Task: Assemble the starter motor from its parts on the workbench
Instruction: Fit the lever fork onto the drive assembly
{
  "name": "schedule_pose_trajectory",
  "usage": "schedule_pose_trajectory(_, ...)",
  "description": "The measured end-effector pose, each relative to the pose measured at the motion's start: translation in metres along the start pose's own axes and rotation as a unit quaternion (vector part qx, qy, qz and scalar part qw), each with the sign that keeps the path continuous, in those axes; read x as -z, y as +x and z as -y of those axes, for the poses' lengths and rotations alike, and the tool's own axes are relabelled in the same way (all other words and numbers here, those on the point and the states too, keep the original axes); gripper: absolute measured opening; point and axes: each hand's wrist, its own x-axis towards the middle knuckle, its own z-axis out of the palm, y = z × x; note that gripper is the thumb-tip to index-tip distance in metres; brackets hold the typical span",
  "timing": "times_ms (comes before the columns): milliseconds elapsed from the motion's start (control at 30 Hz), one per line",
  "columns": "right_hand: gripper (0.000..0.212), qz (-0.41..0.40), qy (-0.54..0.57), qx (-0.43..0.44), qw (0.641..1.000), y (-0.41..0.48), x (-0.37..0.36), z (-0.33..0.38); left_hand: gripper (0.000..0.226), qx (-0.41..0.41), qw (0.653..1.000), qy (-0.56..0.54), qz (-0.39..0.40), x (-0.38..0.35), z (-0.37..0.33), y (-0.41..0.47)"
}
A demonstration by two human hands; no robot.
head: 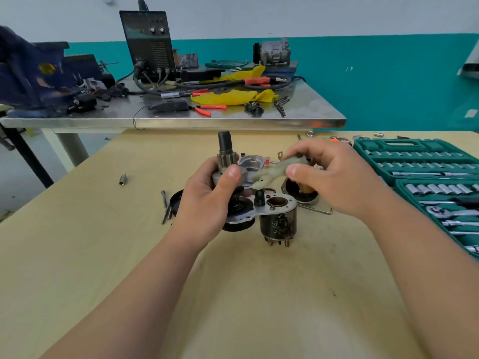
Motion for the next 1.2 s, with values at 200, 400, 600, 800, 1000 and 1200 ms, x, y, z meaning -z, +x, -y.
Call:
schedule_pose_trajectory(200, 0.010, 0.057, -0.027, -0.016, 0.998, -0.004, -0.025, -0.002, 0.033, -0.017, 1.000, 0.003, 0.024, -0.003, -0.001, -0.002)
schedule_pose_trajectory(400, 0.013, 0.043, 0.003, -0.024, 0.999, -0.002, -0.036, -0.005, 0.030, -0.006, 1.000, 0.021, 0.020, 0.000, 0.003, -0.001)
schedule_pose_trajectory(600, 0.014, 0.049, 0.117, -0.036, 0.991, 0.000, -0.035, -0.009, 0.026, -0.015, 0.997, 0.050, 0.048, 0.002, 0.005, 0.001)
schedule_pose_trajectory(800, 0.023, 0.077, 0.157, -0.056, 0.983, -0.004, -0.030, -0.013, 0.038, -0.009, 0.995, 0.069, 0.064, 0.009, 0.008, 0.006)
schedule_pose_trajectory(1000, 0.028, 0.126, 0.113, -0.061, 0.984, -0.016, -0.022, -0.013, 0.035, -0.003, 0.993, 0.094, 0.071, 0.013, 0.008, 0.007)
schedule_pose_trajectory(1200, 0.027, 0.093, 0.173, -0.058, 0.979, -0.023, -0.033, -0.015, 0.031, -0.017, 0.991, 0.117, 0.056, 0.012, 0.007, 0.005)
